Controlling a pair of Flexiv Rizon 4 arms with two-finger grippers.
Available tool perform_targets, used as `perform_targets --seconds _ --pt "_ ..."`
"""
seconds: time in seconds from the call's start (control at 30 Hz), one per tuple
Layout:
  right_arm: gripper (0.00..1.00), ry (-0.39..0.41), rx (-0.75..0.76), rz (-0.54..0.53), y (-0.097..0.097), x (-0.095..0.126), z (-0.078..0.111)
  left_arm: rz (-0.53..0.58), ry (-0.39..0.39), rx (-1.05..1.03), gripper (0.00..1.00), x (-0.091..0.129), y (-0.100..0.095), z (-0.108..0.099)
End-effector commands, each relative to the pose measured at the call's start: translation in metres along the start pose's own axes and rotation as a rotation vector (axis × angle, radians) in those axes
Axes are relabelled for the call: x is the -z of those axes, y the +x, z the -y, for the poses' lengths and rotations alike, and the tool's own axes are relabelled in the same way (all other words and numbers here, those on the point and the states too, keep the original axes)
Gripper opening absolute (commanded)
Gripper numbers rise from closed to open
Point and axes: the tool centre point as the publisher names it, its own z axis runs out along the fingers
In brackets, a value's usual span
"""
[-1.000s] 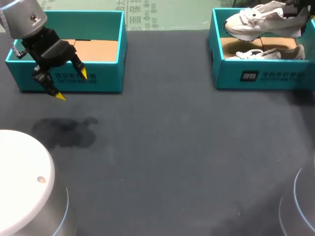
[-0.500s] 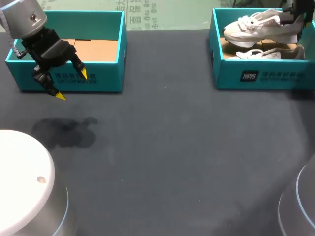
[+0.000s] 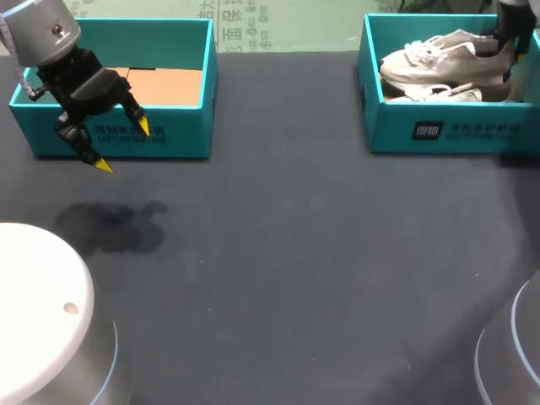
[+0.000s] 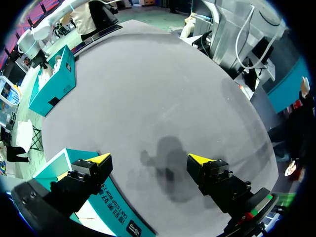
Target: Take the shoe out of the shoebox, open the shoe tongue, remove and reinsert the insole, then place the shoe into the shoebox
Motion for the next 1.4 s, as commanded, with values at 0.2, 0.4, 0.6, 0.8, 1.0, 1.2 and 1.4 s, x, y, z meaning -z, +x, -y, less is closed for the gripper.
perform_targets --seconds 0.2,0.4,0.6,0.8,1.0,1.2,1.4 --pt "0.00 0.054 0.016 -0.027 0.009 -0.021 -0.005 0.000 -0.003 0.000 1.00 0.000 0.001 0.000" --pt "0.00 0.078 0.022 -0.041 0.014 -0.028 -0.003 0.000 -0.003 0.000 1.00 0.000 0.001 0.000" --pt "0.00 0.092 0.022 -0.052 0.018 -0.032 0.000 0.000 -0.003 0.000 1.00 0.000 0.001 0.000" --pt "0.25 0.102 0.022 -0.061 0.019 -0.032 0.004 0.000 -0.003 0.000 1.00 0.000 0.001 0.000" --pt "0.36 0.084 0.013 -0.057 0.017 -0.020 0.005 0.000 -0.003 0.000 1.00 0.000 0.001 0.000" --pt "0.44 0.068 0.003 -0.061 0.015 -0.012 0.005 0.000 -0.003 0.000 1.00 0.000 0.001 0.000" --pt "0.50 0.056 -0.005 -0.075 0.014 -0.002 0.004 0.000 -0.003 0.000 1.00 0.000 0.001 0.000"
